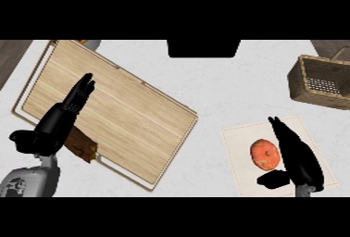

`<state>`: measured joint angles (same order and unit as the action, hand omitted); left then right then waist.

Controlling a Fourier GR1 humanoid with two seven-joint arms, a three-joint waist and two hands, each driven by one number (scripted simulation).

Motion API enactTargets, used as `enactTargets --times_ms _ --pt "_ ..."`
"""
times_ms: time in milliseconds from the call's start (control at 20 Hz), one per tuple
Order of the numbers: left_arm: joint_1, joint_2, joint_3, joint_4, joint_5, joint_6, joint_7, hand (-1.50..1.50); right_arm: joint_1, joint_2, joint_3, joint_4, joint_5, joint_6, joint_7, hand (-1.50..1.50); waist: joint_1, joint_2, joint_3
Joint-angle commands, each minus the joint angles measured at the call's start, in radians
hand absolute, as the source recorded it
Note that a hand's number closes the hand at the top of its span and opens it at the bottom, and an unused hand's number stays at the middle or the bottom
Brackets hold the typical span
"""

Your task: Pick the squash from the placemat and place it in the basket

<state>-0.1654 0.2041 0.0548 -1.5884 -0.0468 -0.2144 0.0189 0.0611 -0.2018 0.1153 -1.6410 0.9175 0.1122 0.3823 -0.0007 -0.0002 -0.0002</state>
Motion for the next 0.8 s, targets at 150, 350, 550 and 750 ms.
enactTargets --times_ms 150,350,550,750 --pt "0.005 -0.019 0.007 0.061 -0.035 -0.011 -0.063 0.00 -0.058 0.031 -0.023 0.075 0.007 0.027 -0.005 -1.50 0.000 0.000 0.000" --pt "-0.048 -0.055 -0.015 0.029 -0.043 0.021 0.018 0.00 -0.009 0.020 -0.037 0.154 -0.004 -0.018 -0.093 -1.50 -0.001 0.000 0.000" --pt "-0.067 -0.023 0.022 0.034 -0.009 -0.011 0.016 0.00 -0.038 0.032 0.046 0.176 0.046 0.057 -0.058 1.50 0.000 0.000 0.000" --pt "0.003 -0.013 0.035 0.012 -0.011 -0.024 -0.016 0.00 -0.118 0.057 0.026 0.245 0.058 0.020 -0.070 1.50 0.005 0.000 0.000"
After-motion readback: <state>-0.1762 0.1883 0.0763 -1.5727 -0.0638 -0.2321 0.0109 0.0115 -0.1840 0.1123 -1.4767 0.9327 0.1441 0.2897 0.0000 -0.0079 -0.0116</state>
